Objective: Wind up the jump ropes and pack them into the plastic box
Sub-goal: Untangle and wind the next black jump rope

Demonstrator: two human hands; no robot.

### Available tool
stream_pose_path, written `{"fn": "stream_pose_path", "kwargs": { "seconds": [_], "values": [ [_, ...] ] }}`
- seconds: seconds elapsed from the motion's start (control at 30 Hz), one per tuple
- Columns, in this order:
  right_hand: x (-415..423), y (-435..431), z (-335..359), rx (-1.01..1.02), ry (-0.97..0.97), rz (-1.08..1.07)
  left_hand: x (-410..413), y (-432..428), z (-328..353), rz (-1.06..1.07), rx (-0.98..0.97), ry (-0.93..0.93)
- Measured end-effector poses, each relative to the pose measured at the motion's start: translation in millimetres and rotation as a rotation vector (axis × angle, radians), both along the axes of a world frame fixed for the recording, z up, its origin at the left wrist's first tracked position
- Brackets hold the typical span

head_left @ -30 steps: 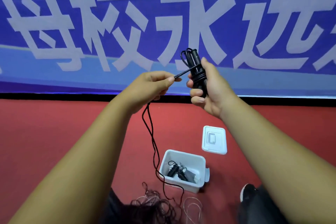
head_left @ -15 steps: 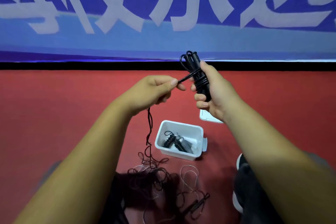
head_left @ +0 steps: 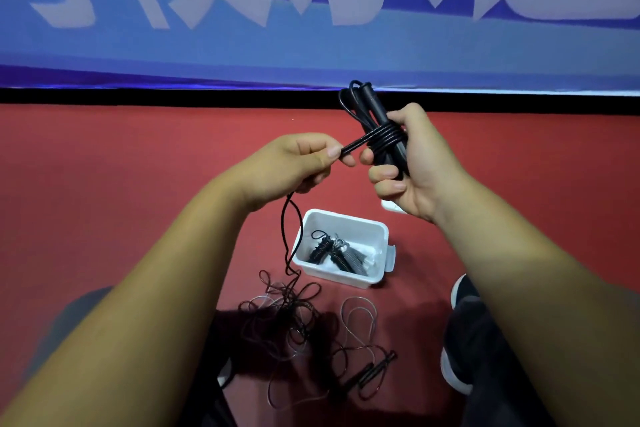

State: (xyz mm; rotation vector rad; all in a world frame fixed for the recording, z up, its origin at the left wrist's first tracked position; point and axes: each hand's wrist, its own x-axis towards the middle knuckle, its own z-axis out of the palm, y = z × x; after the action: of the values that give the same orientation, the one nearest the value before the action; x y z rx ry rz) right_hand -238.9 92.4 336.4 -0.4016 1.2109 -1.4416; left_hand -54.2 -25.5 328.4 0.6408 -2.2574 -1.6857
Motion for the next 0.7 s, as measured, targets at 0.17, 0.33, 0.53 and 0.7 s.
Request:
{"fn": "stream_pose_path", "kwargs": {
  "seconds": [0.17,0.33,0.53,0.7],
  "values": [
    [1.1,-2.1,-3.2,0.005,-0.033,0.018,-1.0,0.3,-6.2,0.018,0.031,-0.006],
    [2.0,-0.7,-3.3,-0.029,-0.035,0.080,0.7,-1.8,-3.5,0.014,-0.095,-0.067],
    [8.3,1.3,-7.8,-0.011,-0.052,0.169,2.7,-12.6,-4.6,-0.027,-0.186,-0.179],
    [11.7,3.8,-10.0,0.005,-0.065,0.286,2.6,-16.4,-10.1,-0.028,-0.214,-0.226]
  ]
}}
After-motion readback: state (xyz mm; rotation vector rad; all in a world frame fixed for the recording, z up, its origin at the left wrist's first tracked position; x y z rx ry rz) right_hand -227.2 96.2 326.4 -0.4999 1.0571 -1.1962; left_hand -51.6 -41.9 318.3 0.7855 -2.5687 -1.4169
